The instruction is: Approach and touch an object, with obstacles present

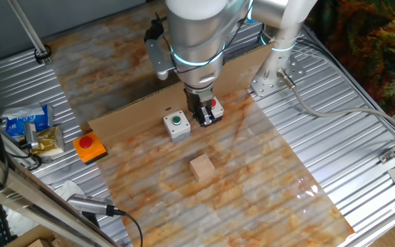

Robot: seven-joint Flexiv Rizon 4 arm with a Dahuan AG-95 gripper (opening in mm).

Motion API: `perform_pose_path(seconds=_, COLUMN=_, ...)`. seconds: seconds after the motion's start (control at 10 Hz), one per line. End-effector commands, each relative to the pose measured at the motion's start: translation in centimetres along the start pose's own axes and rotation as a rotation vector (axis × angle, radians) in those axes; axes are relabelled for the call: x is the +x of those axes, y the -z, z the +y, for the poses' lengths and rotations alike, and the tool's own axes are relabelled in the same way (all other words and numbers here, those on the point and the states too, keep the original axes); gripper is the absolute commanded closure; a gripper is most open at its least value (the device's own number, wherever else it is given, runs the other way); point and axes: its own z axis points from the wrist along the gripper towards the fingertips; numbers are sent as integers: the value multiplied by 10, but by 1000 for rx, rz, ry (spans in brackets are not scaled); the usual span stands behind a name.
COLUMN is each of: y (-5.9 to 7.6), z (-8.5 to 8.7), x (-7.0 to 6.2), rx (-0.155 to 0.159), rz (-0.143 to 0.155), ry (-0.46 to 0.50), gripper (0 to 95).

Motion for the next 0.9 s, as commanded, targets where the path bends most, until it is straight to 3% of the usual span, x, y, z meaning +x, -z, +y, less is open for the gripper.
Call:
perform_pose_path(seconds=0.1, y=-5, z=-3, x=3, rx=-5, rz=-4, ry=-3, gripper=950)
perform_pose_path(seconds=0.9, y=-40, z=-5, x=-13, rx=-10, rz=-6, ry=1, gripper=950)
